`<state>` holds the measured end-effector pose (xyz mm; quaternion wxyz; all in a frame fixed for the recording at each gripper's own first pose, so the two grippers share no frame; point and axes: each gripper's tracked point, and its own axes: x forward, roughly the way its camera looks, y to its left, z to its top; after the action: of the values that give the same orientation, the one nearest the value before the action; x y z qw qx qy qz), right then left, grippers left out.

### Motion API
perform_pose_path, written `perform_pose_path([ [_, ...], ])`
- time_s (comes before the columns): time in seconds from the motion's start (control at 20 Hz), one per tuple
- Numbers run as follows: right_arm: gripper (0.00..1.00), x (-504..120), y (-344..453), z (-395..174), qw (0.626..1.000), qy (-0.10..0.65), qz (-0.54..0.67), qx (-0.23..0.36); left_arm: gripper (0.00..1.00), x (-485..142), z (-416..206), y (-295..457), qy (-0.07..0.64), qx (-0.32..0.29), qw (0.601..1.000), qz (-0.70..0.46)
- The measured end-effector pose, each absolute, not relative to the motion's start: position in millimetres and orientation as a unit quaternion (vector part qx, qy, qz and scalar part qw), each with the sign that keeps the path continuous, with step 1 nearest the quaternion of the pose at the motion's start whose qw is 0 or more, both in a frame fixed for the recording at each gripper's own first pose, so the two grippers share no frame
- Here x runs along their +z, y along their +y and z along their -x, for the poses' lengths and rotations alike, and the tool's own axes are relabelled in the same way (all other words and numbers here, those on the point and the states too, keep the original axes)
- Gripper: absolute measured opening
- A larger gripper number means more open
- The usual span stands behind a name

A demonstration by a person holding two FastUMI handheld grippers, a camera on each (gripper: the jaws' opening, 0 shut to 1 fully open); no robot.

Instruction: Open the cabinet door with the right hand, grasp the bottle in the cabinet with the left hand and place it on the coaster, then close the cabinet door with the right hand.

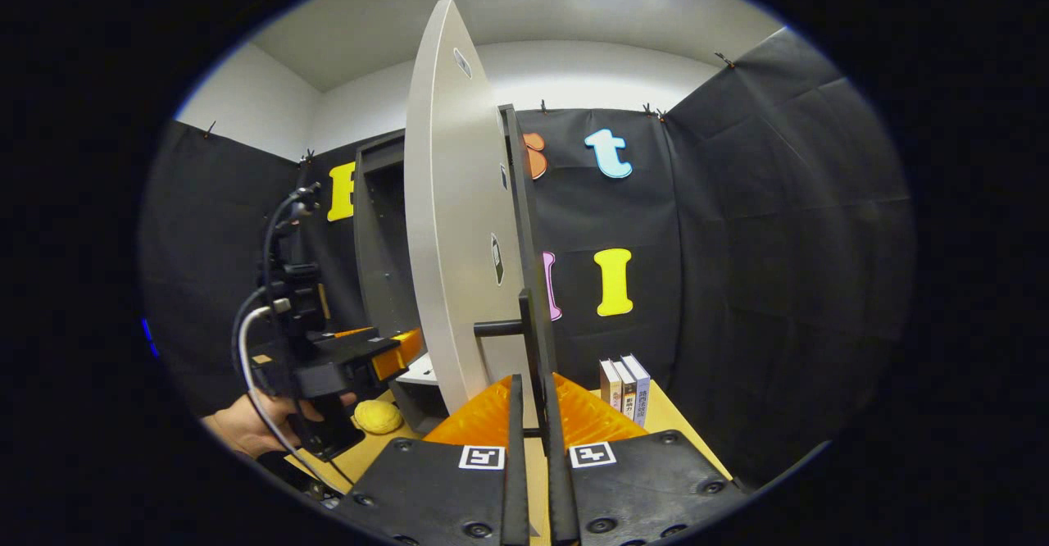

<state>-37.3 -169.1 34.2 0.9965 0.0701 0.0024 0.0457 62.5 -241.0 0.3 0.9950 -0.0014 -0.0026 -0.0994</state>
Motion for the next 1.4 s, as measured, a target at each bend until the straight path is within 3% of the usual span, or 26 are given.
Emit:
perform_pose_path([
  [0.1, 0.14, 36, -178, 41, 0.996, 0.001, -0.08, 0.038, 0.94, -1, -84, -247, -0.004, -0.101, 0.995, 0.0],
  [0.2, 0.26, 36, -181, 45, 0.995, 0.005, -0.088, 0.038, 0.94, -5, -106, -251, -0.001, -0.1, 0.995, -0.002],
  [0.35, 0.29, 39, -197, 52, 0.996, -0.009, -0.082, 0.026, 0.94, -11, -146, -258, 0.004, -0.098, 0.995, -0.005],
  [0.45, 0.42, 39, -203, 56, 0.996, -0.01, -0.09, 0.018, 0.94, -17, -171, -260, 0.009, -0.093, 0.996, 0.001],
  [0.5, 0.54, 37, -213, 58, 0.996, -0.011, -0.091, 0.006, 0.95, -20, -184, -261, 0.012, -0.09, 0.996, 0.002],
  [0.55, 0.49, 37, -223, 61, 0.996, -0.012, -0.089, -0.009, 0.92, -23, -196, -259, 0.015, -0.085, 0.996, 0.0],
  [0.6, 0.69, 35, -230, 62, 0.996, -0.012, -0.086, -0.022, 0.95, -27, -207, -259, 0.02, -0.082, 0.996, -0.003],
  [0.65, 0.76, 33, -238, 64, 0.996, -0.011, -0.084, -0.039, 0.95, -30, -219, -259, 0.022, -0.08, 0.997, -0.006],
  [0.7, 1.0, 32, -245, 65, 0.995, -0.01, -0.084, -0.053, 0.95, -34, -230, -260, 0.026, -0.08, 0.996, -0.007],
  [0.75, 0.92, 31, -252, 68, 0.994, -0.011, -0.085, -0.064, 0.92, -39, -240, -260, 0.026, -0.08, 0.996, -0.003],
  [0.8, 0.91, 32, -256, 66, 0.993, -0.013, -0.087, -0.074, 0.94, -42, -251, -260, 0.027, -0.078, 0.997, 0.002],
  [1.4, 0.91, 23, -308, 66, 0.985, -0.007, -0.095, -0.144, 0.94, -77, -338, -266, 0.036, -0.061, 0.997, -0.01],
])
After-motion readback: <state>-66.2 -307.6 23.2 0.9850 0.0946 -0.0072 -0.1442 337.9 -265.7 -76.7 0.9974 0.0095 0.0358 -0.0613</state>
